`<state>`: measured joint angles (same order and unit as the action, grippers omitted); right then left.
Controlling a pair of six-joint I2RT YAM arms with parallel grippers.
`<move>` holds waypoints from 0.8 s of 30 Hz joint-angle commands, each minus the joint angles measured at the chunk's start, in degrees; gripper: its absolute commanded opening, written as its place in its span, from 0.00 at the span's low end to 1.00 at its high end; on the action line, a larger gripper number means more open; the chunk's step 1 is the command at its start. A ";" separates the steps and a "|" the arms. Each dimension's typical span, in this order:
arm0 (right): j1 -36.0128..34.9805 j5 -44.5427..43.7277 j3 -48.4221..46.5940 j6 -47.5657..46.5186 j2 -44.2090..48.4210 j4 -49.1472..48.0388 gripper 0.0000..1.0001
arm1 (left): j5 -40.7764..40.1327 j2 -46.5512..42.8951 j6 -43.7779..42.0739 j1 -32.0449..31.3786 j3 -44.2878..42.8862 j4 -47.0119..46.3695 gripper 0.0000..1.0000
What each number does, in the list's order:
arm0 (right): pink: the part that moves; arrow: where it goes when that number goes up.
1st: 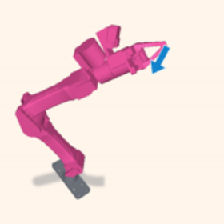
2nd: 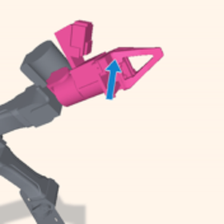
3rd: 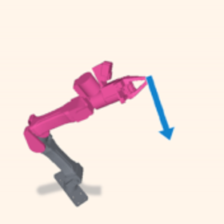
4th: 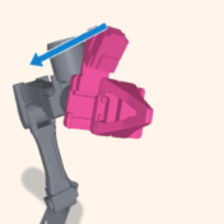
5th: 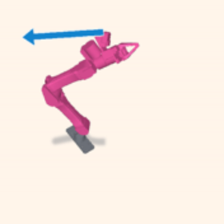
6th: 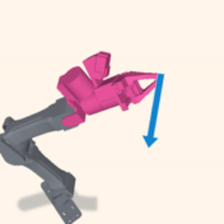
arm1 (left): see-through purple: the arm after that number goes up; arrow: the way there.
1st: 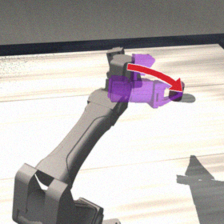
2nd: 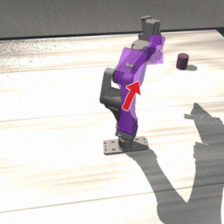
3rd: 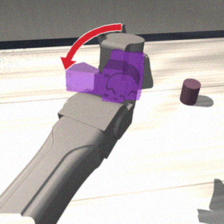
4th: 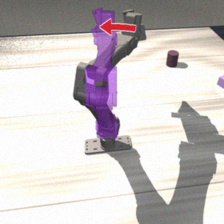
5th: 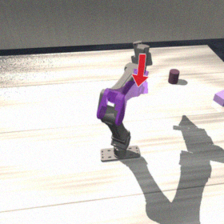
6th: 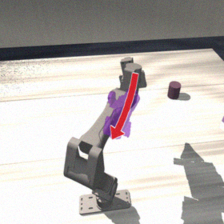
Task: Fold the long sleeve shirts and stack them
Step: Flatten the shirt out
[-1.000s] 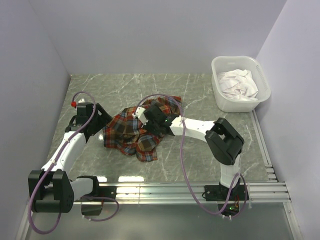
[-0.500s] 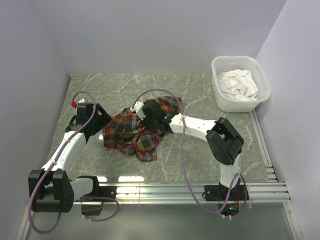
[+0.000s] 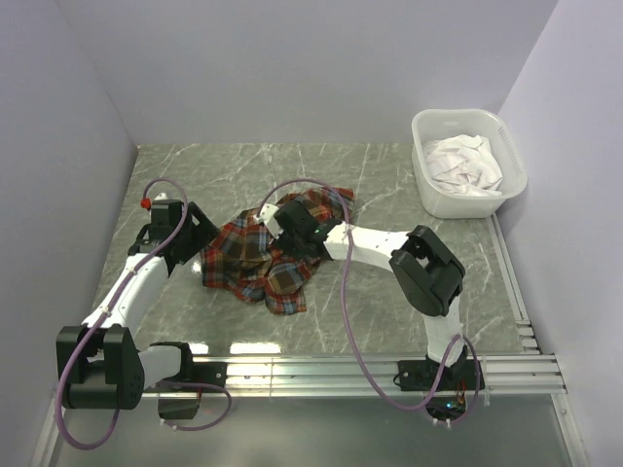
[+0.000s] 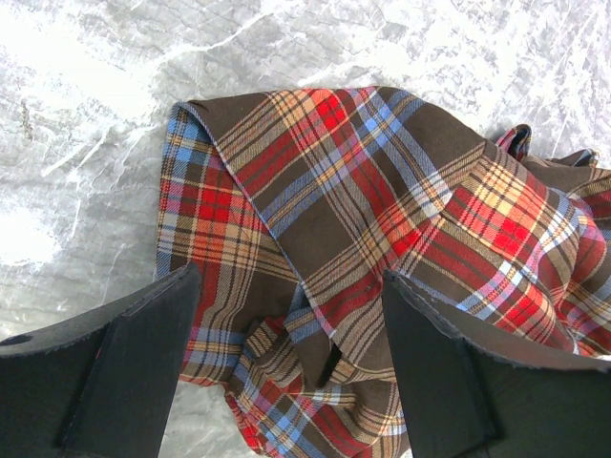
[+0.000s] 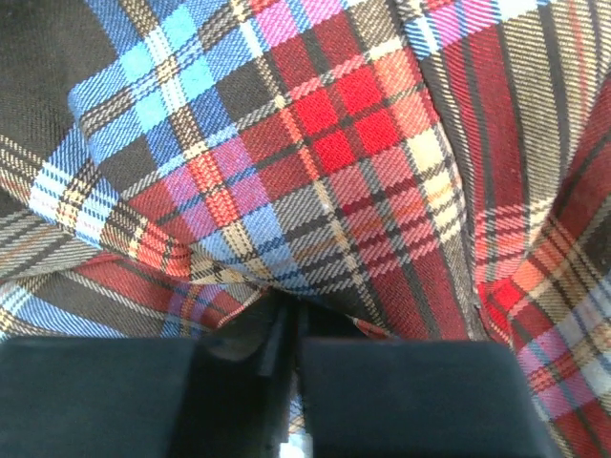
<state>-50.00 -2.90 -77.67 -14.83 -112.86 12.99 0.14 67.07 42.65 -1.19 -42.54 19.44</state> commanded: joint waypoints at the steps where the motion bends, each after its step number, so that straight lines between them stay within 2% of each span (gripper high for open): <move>1: -0.19 -4.12 -3.97 -1.33 3.42 2.29 0.00 | 0.21 0.08 -0.47 0.22 -1.23 -0.55 0.84; 5: -0.10 -8.51 -6.17 -3.62 13.24 5.89 0.00 | 0.38 0.17 0.06 0.22 -1.22 -0.98 0.84; 13: -0.10 -19.42 -7.85 -5.39 26.62 9.86 0.00 | 1.61 -0.53 2.25 0.22 0.00 -2.04 0.83; 18: -0.10 -21.53 -0.83 -0.38 37.08 9.25 0.00 | 3.90 -1.24 4.45 0.22 1.93 -3.44 0.83; 24: 2.62 -23.21 13.84 8.13 51.41 4.59 0.00 | 7.59 -0.27 6.30 -0.04 4.22 -4.68 0.83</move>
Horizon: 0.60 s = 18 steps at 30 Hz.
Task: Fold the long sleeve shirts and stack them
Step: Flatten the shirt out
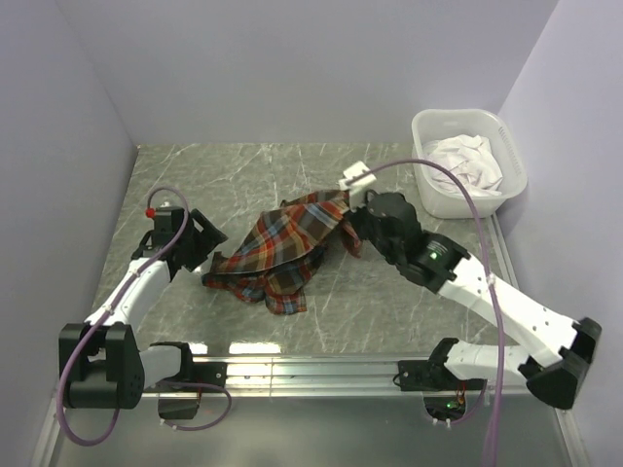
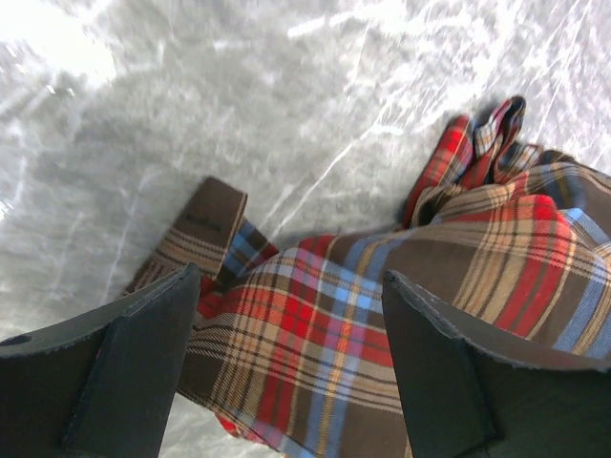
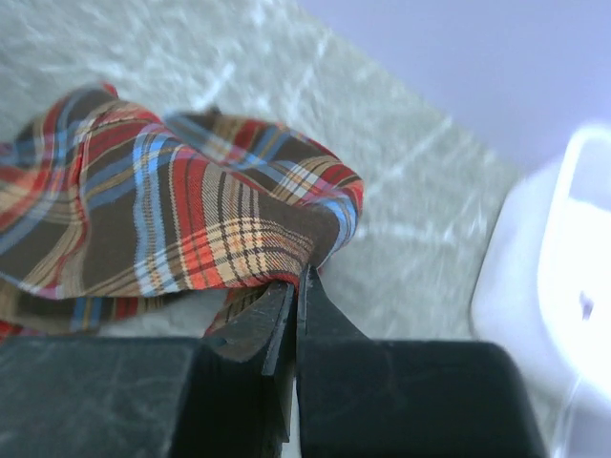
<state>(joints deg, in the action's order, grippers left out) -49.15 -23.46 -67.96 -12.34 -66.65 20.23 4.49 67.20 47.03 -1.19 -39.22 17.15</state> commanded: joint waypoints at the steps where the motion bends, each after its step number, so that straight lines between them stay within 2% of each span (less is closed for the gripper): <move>1: 2.56 -2.21 6.59 6.27 6.61 -2.65 0.00 | 3.76 -0.32 2.28 -0.04 1.08 -2.29 0.84; 6: 4.76 -1.50 10.04 8.03 11.02 -1.60 0.00 | 4.83 -2.68 5.97 -1.00 3.45 -0.98 0.84; 9: 5.11 -3.87 11.45 8.91 11.72 -1.07 0.00 | 2.03 -5.40 8.86 -1.27 5.64 1.74 0.84; 18: 6.25 -2.38 14.70 10.40 15.32 -1.16 0.00 | -4.31 -11.73 13.00 -1.18 8.02 9.39 0.84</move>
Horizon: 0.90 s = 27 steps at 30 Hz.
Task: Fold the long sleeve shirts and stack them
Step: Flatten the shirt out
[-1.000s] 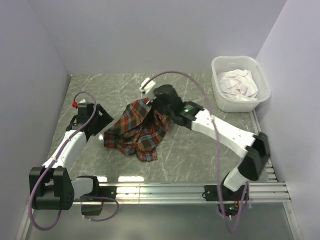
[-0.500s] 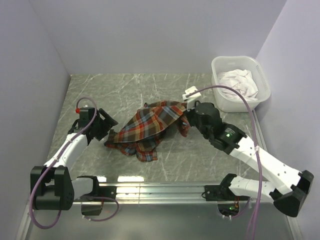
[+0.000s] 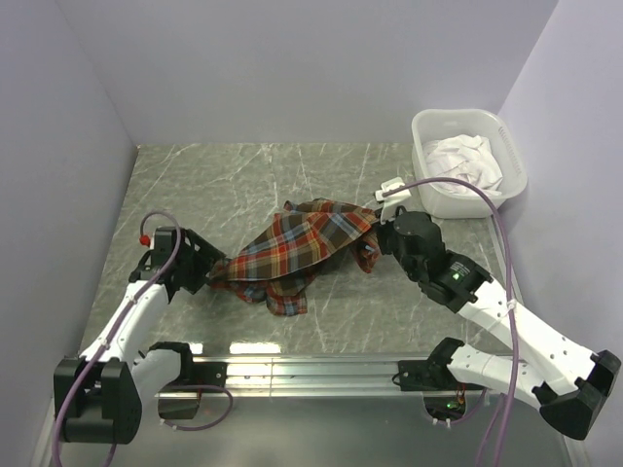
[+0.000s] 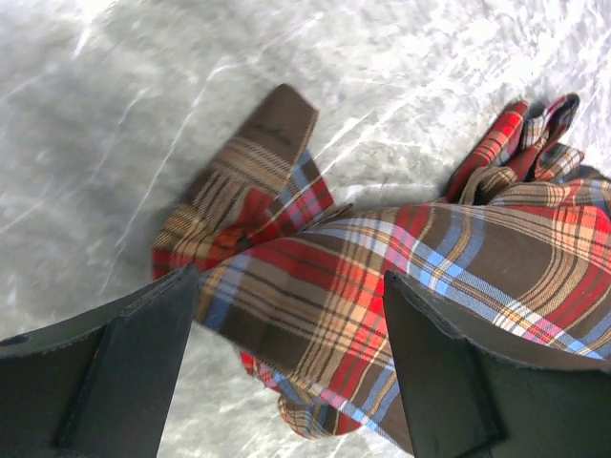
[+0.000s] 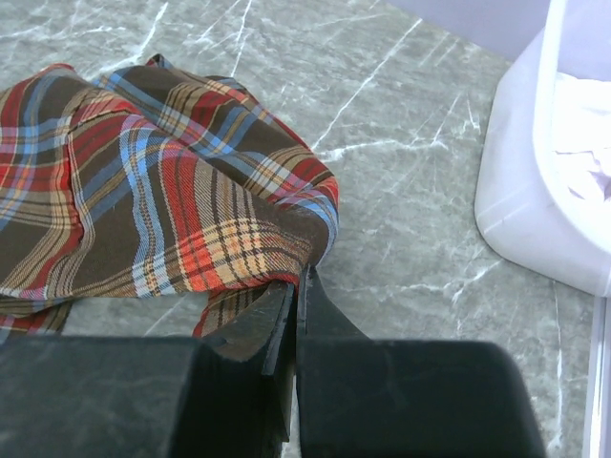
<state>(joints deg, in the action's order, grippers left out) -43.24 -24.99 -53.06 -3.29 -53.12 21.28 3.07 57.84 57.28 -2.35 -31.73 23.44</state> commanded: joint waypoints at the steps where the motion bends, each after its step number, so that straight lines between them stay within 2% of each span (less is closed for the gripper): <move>1: 0.44 -0.76 -0.03 1.44 1.88 -2.21 0.00 | -4.55 -2.99 3.10 -0.11 0.52 3.71 0.84; 7: 0.44 0.03 0.15 1.71 2.15 -2.47 0.00 | -6.94 -4.06 4.25 -0.11 0.96 6.01 0.84; 16: 0.44 -0.76 1.90 2.23 4.69 -2.29 0.00 | -1.58 3.50 5.48 -0.11 4.48 -3.83 0.79; 19: 0.35 -1.02 1.99 2.23 5.05 -2.38 0.00 | -2.37 5.69 6.27 -0.11 4.83 -5.68 0.68; 23: 0.44 -1.99 2.08 2.15 4.61 -3.34 0.00 | -2.90 7.72 7.50 -0.11 3.52 -8.41 0.45; 24: 0.44 -2.34 1.99 1.97 4.35 -3.70 0.00 | -2.90 8.33 7.59 -0.11 2.38 -9.11 0.32; 25: 0.70 -2.69 1.65 1.88 3.82 -4.31 0.00 | -2.90 9.73 7.41 -0.20 1.59 -9.29 0.24; 26: 0.88 -2.87 1.38 1.88 3.56 -4.66 0.00 | -2.90 10.53 6.89 -0.11 -0.51 -9.38 0.10; 27: 1.05 -2.95 0.77 1.62 3.29 -5.01 0.00 | -4.81 11.23 6.54 -0.11 -1.75 -9.38 0.04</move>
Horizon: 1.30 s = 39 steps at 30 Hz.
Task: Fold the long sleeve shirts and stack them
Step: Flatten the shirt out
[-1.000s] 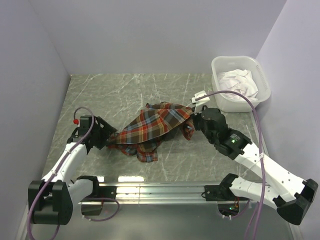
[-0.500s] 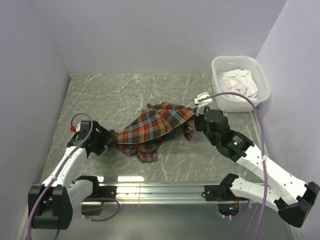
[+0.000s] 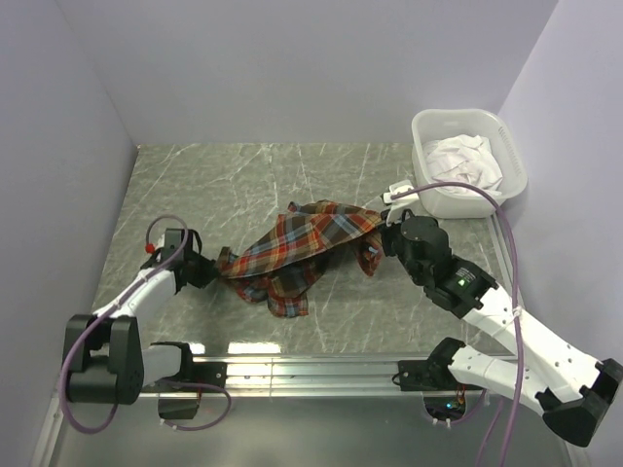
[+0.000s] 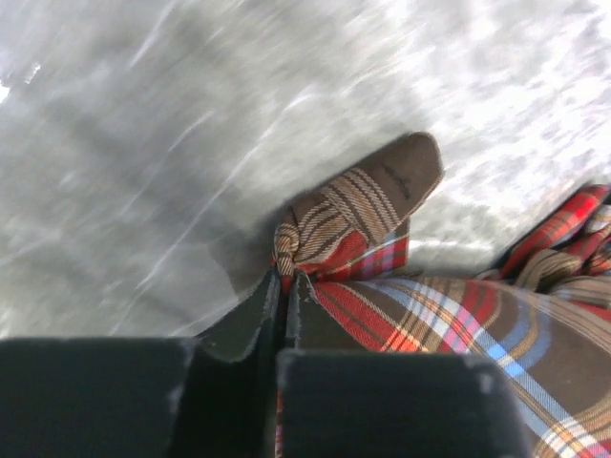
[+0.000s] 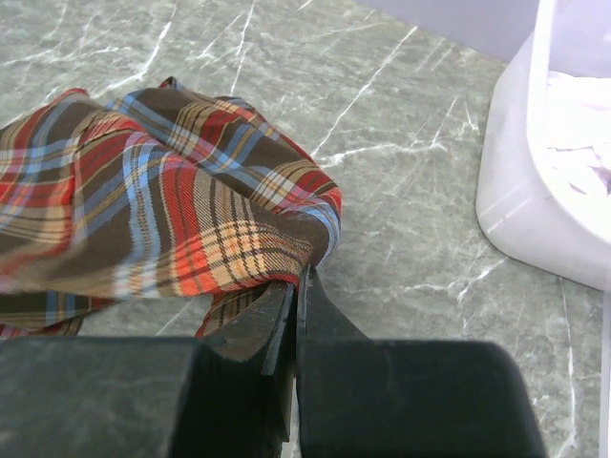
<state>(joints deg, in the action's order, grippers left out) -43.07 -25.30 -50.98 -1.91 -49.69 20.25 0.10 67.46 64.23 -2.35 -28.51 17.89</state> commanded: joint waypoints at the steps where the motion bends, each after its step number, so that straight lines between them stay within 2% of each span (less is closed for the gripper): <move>1: 1.58 -2.48 -1.66 -0.02 -0.84 -4.95 0.00 | -2.90 2.93 -0.77 -0.11 -6.19 -3.91 0.00; 7: 6.76 -0.28 -7.46 -1.08 -5.85 -8.29 0.00 | -6.25 8.02 -3.31 1.73 -19.46 -3.56 0.00; 11: 11.50 4.46 -13.43 -1.69 -11.38 -11.98 0.00 | -6.52 12.95 -6.12 5.41 -34.01 -1.46 0.01; 16: 13.53 6.13 -28.45 -5.11 -19.81 -14.53 0.00 | -5.28 16.91 -8.23 8.85 -50.65 2.23 0.01; 17: 13.89 6.75 -30.73 -5.90 -20.79 -14.89 0.00 | -5.63 17.00 -9.81 9.20 -55.38 2.85 0.01; 21: 15.56 10.09 -44.33 -7.93 -26.23 -15.94 0.00 | -7.48 14.90 -11.49 11.40 -64.02 3.73 0.01; 24: 15.65 13.25 -51.30 -8.72 -27.74 -15.07 0.00 | -5.20 11.82 -12.63 13.60 -69.12 5.04 0.01; 26: 15.65 15.01 -51.94 -9.07 -26.95 -16.55 0.00 | -4.58 8.93 -14.82 13.95 -72.19 5.92 0.00; 30: 15.65 17.65 -46.96 -9.17 -20.03 -16.48 0.00 | 0.16 1.12 -17.64 14.04 -72.13 9.52 0.00; 34: 15.56 21.51 -35.27 -5.83 -9.31 -15.07 0.00 | 4.29 -7.83 -18.00 14.04 -63.18 15.83 0.00; 36: 15.56 24.06 -26.60 -3.02 -1.43 -14.28 0.00 | 6.83 -12.33 -17.82 14.04 -54.57 17.61 0.01; 39: 15.56 27.12 -16.13 0.94 9.21 -10.25 0.00 | 11.30 -22.25 -18.26 13.51 -45.08 21.92 0.10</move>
<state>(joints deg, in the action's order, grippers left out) -27.88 -2.46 -74.04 -5.61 -49.21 8.97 5.41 48.69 47.75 11.25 -80.07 31.75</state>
